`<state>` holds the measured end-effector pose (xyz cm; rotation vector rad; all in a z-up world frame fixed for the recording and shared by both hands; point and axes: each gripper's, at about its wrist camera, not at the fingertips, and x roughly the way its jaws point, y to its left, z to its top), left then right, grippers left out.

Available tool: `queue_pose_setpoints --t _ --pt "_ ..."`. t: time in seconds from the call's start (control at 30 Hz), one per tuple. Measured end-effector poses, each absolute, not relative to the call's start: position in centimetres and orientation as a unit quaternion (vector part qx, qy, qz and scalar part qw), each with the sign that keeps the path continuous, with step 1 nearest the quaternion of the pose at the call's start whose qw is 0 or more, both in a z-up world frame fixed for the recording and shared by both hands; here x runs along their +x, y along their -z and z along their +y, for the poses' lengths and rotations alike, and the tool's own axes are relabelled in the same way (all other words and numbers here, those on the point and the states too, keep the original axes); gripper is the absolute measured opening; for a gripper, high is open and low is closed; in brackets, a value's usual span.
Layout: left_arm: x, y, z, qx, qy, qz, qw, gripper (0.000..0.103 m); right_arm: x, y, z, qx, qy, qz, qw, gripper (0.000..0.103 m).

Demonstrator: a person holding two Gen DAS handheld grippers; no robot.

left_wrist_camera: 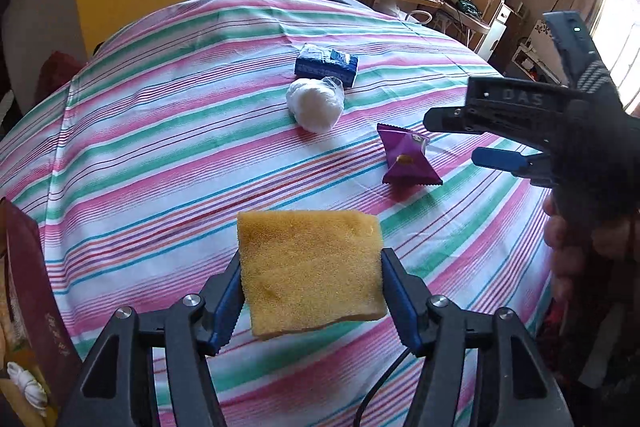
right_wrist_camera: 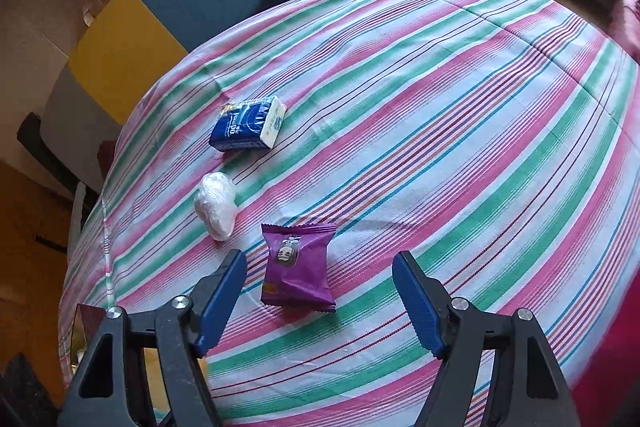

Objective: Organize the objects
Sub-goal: 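Lift the yellow sponge toward the tray while the right gripper grasps the purple snack packet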

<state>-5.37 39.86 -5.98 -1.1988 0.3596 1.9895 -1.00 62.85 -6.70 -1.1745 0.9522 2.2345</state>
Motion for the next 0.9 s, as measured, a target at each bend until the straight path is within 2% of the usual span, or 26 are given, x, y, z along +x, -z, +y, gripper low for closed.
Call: queue_pose_setpoints --t 0.23,0.7,0.73,0.8,0.9 --pt "-3.8 2.9 34.9 -0.448 -0.799 0.106 0.387 0.064 -1.9 7.6 62.2 -0.452 -0.803 0.324 0.212 0.071" --pt "-2.2 0.4 26.5 -0.431 -0.820 0.057 0.373 0.064 -5.8 8.9 60.4 -0.504 -0.803 0.225 0.222 0.059" --pt "-2.2 0.3 26.0 -0.430 -0.821 0.054 0.370 0.064 -5.9 9.0 60.4 -0.507 -0.803 0.221 0.222 0.056" --pt "-2.2 0.0 25.0 -0.428 -0.825 0.047 0.365 0.064 -6.4 9.5 60.5 -0.516 -0.801 0.209 0.218 0.036" --pt "-2.4 -1.0 21.9 -0.418 -0.841 0.026 0.343 0.064 -6.8 9.5 59.9 -0.521 -0.808 0.180 0.210 0.033"
